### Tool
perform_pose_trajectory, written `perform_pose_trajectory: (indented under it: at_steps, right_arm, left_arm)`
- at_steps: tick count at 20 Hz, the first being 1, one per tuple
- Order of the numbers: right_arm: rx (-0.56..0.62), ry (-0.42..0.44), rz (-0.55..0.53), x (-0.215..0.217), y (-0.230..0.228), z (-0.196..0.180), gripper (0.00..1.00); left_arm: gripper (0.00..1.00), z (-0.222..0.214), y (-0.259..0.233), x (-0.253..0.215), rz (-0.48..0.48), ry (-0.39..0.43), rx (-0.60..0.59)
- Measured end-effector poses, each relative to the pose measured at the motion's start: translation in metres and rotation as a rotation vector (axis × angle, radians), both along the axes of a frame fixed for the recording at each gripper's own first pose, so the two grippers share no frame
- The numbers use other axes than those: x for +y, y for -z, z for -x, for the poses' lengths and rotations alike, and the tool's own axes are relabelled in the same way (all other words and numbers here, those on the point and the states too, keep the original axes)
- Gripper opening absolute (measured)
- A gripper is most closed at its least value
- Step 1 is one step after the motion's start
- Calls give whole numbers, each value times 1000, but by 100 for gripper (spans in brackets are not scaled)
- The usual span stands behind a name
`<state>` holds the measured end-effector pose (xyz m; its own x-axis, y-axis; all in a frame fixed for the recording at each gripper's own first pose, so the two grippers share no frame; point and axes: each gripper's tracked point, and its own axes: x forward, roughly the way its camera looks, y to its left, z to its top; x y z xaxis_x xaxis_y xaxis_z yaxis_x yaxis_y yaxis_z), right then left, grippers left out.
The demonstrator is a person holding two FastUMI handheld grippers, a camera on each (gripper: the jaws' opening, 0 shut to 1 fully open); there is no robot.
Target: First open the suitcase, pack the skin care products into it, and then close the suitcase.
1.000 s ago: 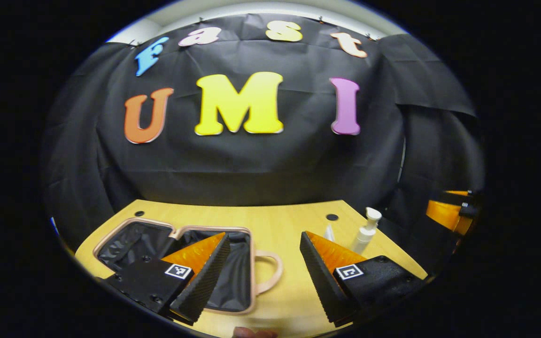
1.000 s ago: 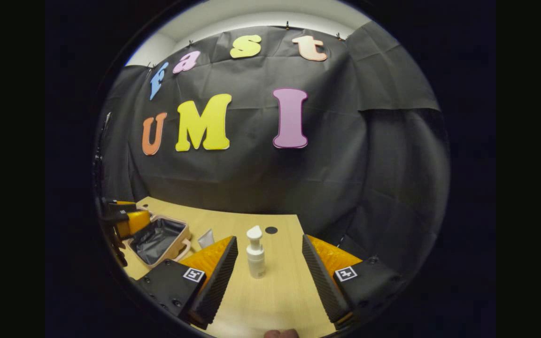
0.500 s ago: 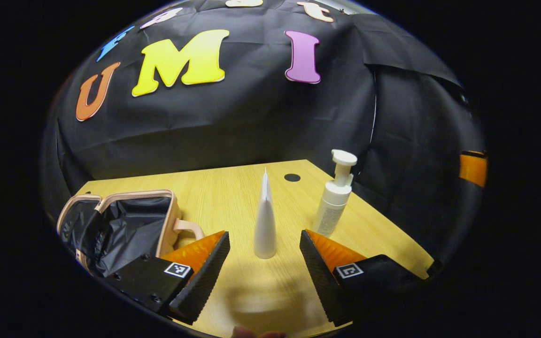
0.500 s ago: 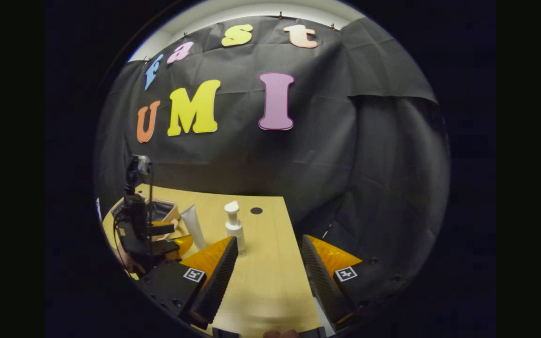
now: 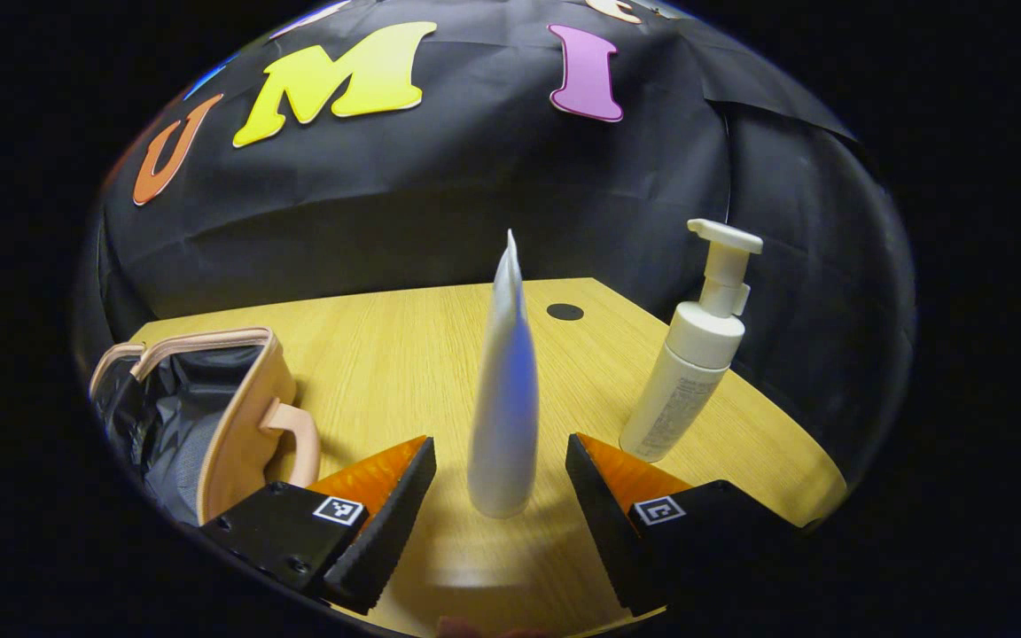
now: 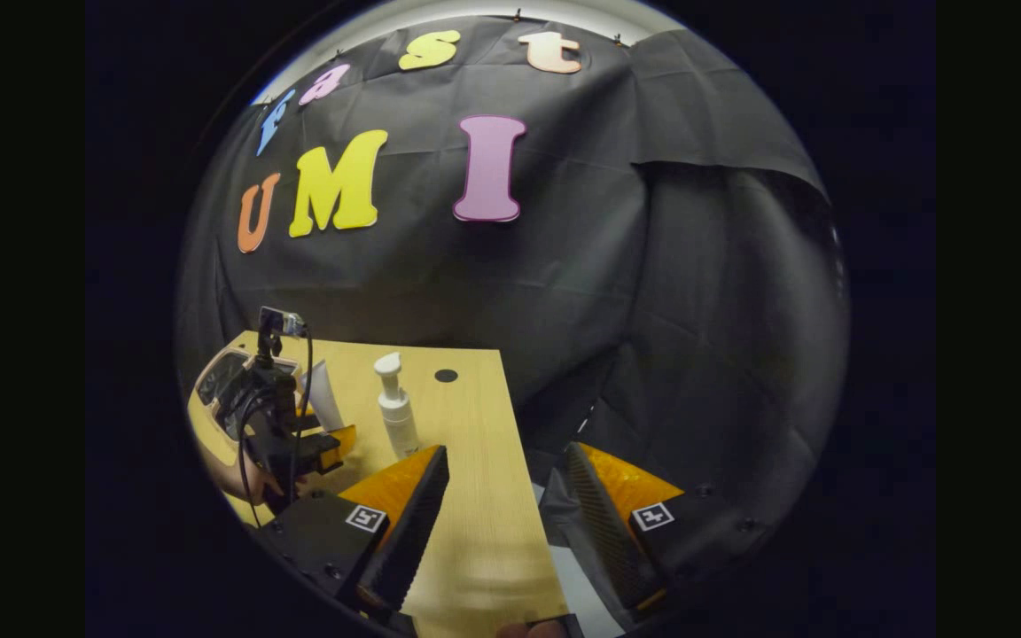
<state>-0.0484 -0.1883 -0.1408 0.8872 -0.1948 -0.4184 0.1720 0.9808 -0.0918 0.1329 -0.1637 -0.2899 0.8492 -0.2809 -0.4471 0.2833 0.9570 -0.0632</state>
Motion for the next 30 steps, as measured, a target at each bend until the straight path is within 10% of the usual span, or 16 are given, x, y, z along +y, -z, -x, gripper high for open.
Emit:
perform_pose_trajectory:
  at_steps: [4,5,9,18,30]
  right_arm:
    - [5,-1,2,-1,-1,-2,82]
    - [4,-1,2,-2,-1,-2,82]
    - [6,-4,-7,1,2,-6,82]
    - [46,-133,-136,61,57,-52,82]
    - [125,-275,-212,123,149,-167,81]
  left_arm:
    - [78,-7,9,3,1,-24,28]
    - [58,-7,10,3,5,-18,36]
    - [43,-3,3,-2,5,17,36]
    - [39,61,-86,24,43,45,29]
    - [39,131,-146,153,65,-210,78]
